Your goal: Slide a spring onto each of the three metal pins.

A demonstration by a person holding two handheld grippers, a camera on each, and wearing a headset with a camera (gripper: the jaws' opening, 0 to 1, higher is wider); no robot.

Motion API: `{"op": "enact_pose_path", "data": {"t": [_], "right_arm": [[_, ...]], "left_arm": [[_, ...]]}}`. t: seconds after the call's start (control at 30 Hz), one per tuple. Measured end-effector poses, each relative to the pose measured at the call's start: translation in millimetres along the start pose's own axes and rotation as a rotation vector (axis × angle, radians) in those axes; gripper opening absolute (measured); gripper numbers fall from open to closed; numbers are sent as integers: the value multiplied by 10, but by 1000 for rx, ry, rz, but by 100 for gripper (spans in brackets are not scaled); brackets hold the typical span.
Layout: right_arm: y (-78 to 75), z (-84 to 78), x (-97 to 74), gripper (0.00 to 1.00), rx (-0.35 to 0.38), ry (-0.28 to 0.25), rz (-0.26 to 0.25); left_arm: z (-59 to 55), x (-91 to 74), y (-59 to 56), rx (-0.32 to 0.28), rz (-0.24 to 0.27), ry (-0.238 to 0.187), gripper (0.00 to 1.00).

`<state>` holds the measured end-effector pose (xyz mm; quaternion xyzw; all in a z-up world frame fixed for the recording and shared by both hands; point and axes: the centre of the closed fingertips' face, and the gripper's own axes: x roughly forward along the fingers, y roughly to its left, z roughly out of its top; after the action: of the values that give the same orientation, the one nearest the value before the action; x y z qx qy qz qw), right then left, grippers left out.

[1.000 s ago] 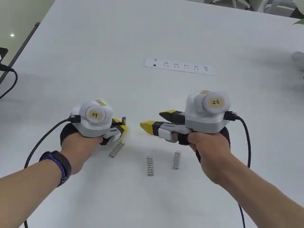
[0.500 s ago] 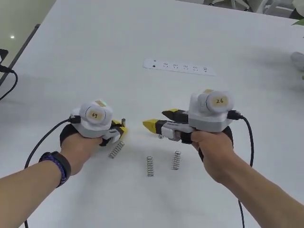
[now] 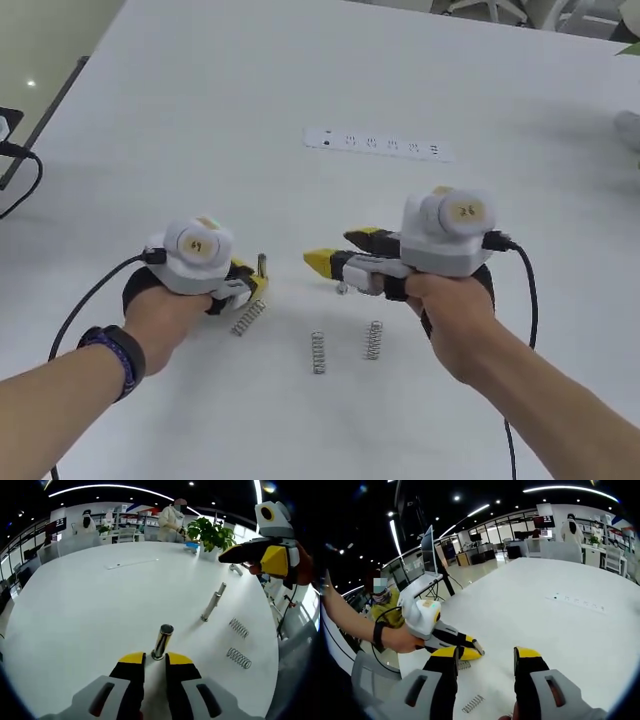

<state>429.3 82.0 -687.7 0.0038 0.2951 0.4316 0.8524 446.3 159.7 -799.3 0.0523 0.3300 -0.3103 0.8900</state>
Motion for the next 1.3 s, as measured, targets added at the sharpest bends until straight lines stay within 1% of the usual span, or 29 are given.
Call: {"op": "enact_pose_path", "data": {"t": [0.13,0.2,0.27,0.33,0.5,0.57,0.63,0.8,0.9,1.03,1.3], "right_arm": [[-11,-8,-23,42,2,-2,-2],[-9,-18,-36,43,3,-1,-1],[-8,-38,-50,43,3,2,-3],[-6,-54,-71,43,3,5,-4],[-11,-108,-118,44,7,14,-4],[-12,-121,-142,44,9,13,-4],[-10,-143,-169,45,9,16,-7],[-25,-230,-236,46,19,22,-13],[-20,-264,-286,46,25,24,-16],[-31,-323,-347,47,30,28,-23],[-34,-401,-428,50,29,38,-25]], "left_arm": [[-6,-61,-25,7,3,1,10],[-2,-92,-36,-2,-3,-3,11],[-7,-125,-28,9,9,1,11],[-5,-165,-37,-4,4,-2,12],[-37,-261,-39,-4,11,2,14],[-57,-289,-16,-4,15,2,14],[-70,-327,34,-14,19,-2,15],[-101,-441,45,-22,25,-7,17],[-113,-512,71,-16,30,-9,19],[-97,-620,84,-7,37,-14,21],[5,-789,89,-6,46,-39,27]]}}
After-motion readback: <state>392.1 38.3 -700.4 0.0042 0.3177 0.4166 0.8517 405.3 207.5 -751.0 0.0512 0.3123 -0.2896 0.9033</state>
